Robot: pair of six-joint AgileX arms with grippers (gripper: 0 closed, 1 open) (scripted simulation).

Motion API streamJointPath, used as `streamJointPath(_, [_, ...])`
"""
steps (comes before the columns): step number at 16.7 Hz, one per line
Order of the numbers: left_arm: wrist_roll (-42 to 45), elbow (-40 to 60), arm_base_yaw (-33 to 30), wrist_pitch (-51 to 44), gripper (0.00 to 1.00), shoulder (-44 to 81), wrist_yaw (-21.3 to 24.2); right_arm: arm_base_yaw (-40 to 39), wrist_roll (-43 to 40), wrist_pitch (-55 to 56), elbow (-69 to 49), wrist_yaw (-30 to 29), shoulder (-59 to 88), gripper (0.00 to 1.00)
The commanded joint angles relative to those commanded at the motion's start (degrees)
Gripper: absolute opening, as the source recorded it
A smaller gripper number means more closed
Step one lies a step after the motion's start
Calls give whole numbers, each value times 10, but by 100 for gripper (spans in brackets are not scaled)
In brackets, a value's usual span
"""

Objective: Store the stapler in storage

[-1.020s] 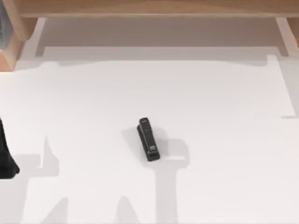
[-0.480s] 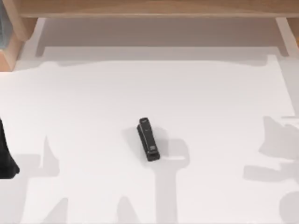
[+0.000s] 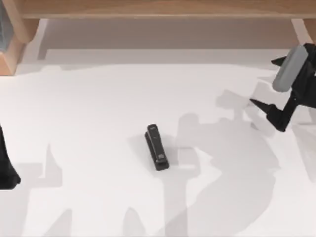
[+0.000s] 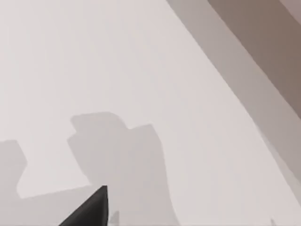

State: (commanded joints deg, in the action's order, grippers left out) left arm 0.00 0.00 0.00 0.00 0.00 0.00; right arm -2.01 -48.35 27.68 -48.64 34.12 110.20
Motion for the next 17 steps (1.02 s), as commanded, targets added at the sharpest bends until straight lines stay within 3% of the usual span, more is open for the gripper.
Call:
streamJointPath(11, [0, 0, 0, 0, 100, 0, 0, -310, 501, -740, -563, -231, 208, 100])
streamJointPath(17, [0, 0, 0, 0, 100, 0, 0, -394, 692, -1017, -789, -317, 291, 100])
